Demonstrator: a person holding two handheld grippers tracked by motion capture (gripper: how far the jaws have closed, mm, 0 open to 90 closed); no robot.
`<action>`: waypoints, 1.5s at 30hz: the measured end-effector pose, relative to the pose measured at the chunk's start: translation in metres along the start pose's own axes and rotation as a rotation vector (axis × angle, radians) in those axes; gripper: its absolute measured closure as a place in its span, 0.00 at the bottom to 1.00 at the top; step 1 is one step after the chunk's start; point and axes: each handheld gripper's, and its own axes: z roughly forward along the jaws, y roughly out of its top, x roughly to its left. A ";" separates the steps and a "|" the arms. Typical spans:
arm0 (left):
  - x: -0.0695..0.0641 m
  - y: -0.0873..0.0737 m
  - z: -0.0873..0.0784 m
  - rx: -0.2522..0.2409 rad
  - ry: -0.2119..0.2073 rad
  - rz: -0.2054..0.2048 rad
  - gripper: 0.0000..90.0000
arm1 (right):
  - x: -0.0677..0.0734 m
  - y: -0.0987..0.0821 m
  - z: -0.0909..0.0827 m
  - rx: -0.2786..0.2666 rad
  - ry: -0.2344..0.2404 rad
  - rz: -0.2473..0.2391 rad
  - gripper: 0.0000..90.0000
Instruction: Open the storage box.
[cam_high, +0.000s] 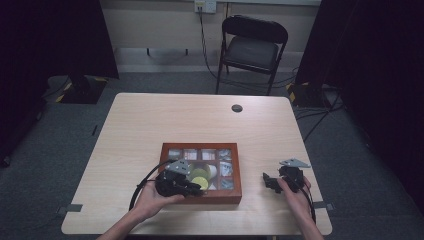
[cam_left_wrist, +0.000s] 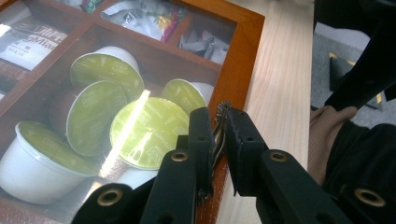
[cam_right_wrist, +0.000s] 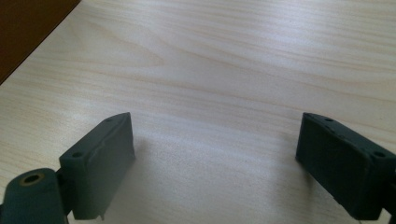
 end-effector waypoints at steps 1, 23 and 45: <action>0.000 0.000 0.000 -0.003 -0.001 -0.003 0.90 | 0.000 0.000 0.000 0.000 0.000 0.000 0.12; 0.003 0.010 -0.014 -0.055 -0.026 -0.055 0.90 | 0.000 0.000 0.000 0.000 0.000 0.000 0.12; 0.011 0.032 -0.035 -0.093 -0.056 -0.097 0.90 | 0.000 0.000 0.000 -0.001 -0.002 0.000 0.12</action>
